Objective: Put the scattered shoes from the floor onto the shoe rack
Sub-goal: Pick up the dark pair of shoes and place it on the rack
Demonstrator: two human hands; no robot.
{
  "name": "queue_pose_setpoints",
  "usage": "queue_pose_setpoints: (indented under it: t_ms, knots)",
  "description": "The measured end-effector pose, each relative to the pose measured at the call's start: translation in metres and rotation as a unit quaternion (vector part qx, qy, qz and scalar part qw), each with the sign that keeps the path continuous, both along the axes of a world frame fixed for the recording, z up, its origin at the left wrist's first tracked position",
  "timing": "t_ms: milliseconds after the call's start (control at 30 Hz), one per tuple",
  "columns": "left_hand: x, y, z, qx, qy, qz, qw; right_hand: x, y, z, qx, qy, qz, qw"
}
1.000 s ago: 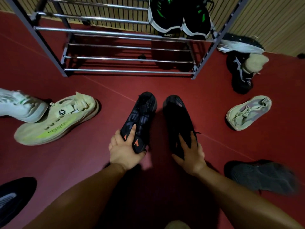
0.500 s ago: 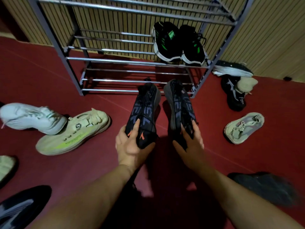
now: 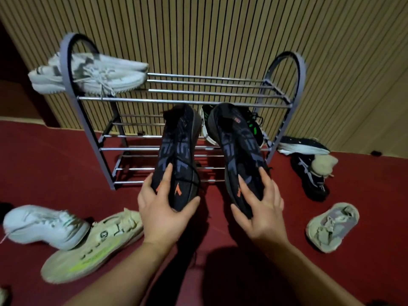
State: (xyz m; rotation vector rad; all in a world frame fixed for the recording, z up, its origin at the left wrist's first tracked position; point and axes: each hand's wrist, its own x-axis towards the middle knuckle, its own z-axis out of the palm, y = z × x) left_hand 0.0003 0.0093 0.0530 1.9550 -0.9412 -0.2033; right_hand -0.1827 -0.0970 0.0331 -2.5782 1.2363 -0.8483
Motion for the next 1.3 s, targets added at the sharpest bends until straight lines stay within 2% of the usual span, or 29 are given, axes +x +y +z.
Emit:
queue_pose_setpoints:
  t_ms: [300, 567, 700, 800, 833, 900, 933, 1000, 1100, 1200, 1300]
  knots:
    - [0.008, -0.059, 0.058, -0.044, -0.046, -0.002, 0.998, 0.026, -0.043, 0.052, -0.053, -0.044, -0.061, 0.996]
    - [0.026, -0.126, 0.113, -0.002, -0.044, 0.040, 0.998, 0.043, -0.098, 0.112, -0.024, -0.005, -0.102, 0.994]
    - [0.031, -0.173, 0.144, 0.022, 0.039, 0.023, 0.999, 0.055, -0.134, 0.146, 0.008, 0.029, -0.118, 0.993]
    - [0.036, -0.204, 0.158, -0.012, 0.187, -0.072, 0.980, 0.060, -0.156, 0.158, 0.042, 0.025, -0.128, 0.991]
    - [0.035, -0.206, 0.158, 0.002, 0.203, -0.112, 0.973, 0.060, -0.161, 0.158, 0.055, 0.024, -0.131, 0.990]
    - [0.035, -0.210, 0.148, 0.073, 0.154, -0.160, 0.972, 0.058, -0.166, 0.153, 0.066, 0.030, -0.133, 0.988]
    - [0.037, -0.212, 0.144, 0.106, 0.103, -0.177, 0.973, 0.056, -0.167, 0.149, 0.061, 0.035, -0.128, 0.989]
    - [0.041, -0.206, 0.137, 0.134, 0.013, -0.180, 0.974, 0.050, -0.165, 0.144, 0.047, 0.042, -0.103, 0.993]
    - [0.050, -0.194, 0.134, 0.165, -0.059, -0.207, 0.963, 0.039, -0.162, 0.140, 0.040, 0.082, -0.053, 0.994]
    - [0.054, -0.190, 0.131, 0.192, -0.096, -0.241, 0.947, 0.038, -0.160, 0.141, 0.037, 0.108, -0.049, 0.992]
    - [0.051, -0.200, 0.128, 0.167, -0.111, -0.251, 0.947, 0.048, -0.156, 0.140, 0.010, 0.076, -0.082, 0.994]
